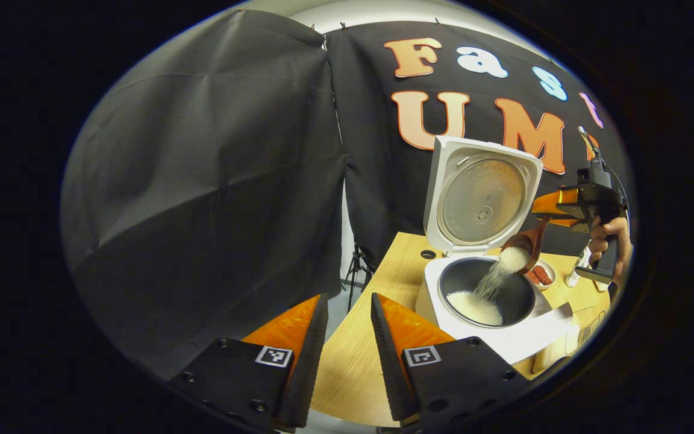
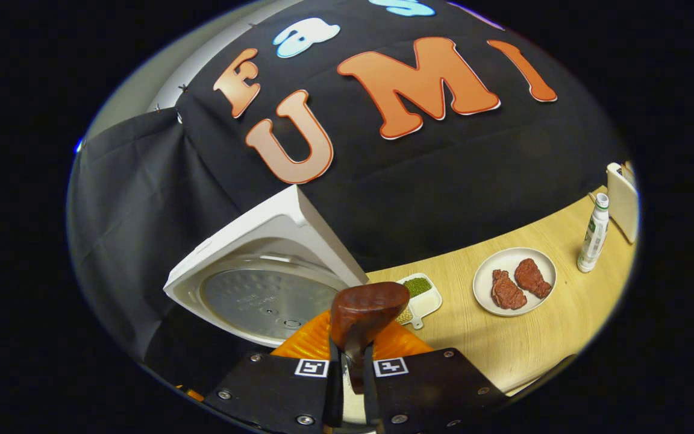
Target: Close the left gripper, press the button to open the rice cooker; take a wooden spoon from the chopstick holder with the right hand, scoop a spoonful of rice and pour it into the rice cooker, then put the wooden spoon back into the chopstick holder.
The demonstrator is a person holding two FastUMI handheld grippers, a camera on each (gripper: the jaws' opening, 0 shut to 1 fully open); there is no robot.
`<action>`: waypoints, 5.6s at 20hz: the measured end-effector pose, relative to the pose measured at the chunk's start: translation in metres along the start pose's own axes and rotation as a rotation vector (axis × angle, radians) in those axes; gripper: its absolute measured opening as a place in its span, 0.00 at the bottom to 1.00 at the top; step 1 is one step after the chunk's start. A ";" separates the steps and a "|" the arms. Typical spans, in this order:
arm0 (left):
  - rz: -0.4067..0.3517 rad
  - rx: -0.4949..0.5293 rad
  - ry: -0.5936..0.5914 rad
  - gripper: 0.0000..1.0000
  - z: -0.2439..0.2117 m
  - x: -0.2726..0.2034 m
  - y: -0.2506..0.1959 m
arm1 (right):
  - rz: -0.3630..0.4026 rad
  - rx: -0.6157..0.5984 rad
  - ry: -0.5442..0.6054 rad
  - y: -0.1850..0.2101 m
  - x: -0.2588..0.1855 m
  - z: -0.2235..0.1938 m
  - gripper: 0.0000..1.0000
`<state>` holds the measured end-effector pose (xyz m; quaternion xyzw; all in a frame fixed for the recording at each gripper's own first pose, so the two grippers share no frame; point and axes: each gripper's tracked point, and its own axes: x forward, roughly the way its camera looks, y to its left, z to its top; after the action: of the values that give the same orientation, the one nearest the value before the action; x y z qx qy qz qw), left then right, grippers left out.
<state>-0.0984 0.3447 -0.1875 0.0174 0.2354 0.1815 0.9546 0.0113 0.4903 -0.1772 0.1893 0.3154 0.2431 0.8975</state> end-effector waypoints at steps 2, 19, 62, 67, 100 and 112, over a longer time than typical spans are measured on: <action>-0.001 0.006 -0.002 0.53 0.002 0.001 0.000 | 0.011 -0.060 -0.008 0.005 -0.002 0.002 0.13; -0.011 0.015 -0.019 0.53 0.006 -0.005 -0.013 | 0.166 -0.722 -0.156 0.089 -0.055 0.008 0.13; -0.086 0.124 -0.238 0.96 0.111 -0.094 -0.249 | -0.441 0.045 -0.017 -0.416 -0.286 -0.028 0.13; -0.039 0.149 -0.296 0.99 0.135 -0.098 -0.234 | -0.433 0.118 -0.006 -0.426 -0.279 -0.060 0.15; -0.078 -0.040 0.291 0.96 0.222 0.148 -0.250 | -0.757 0.047 -0.205 -0.418 -0.438 0.022 0.84; -0.184 0.217 0.651 0.99 0.102 0.081 -0.271 | -0.626 -0.003 -0.171 -0.405 -0.408 0.031 0.84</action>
<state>0.1063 0.1259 -0.1645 0.0388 0.5460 0.0649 0.8344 -0.1183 -0.0702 -0.1613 0.1015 0.2815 -0.0610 0.9522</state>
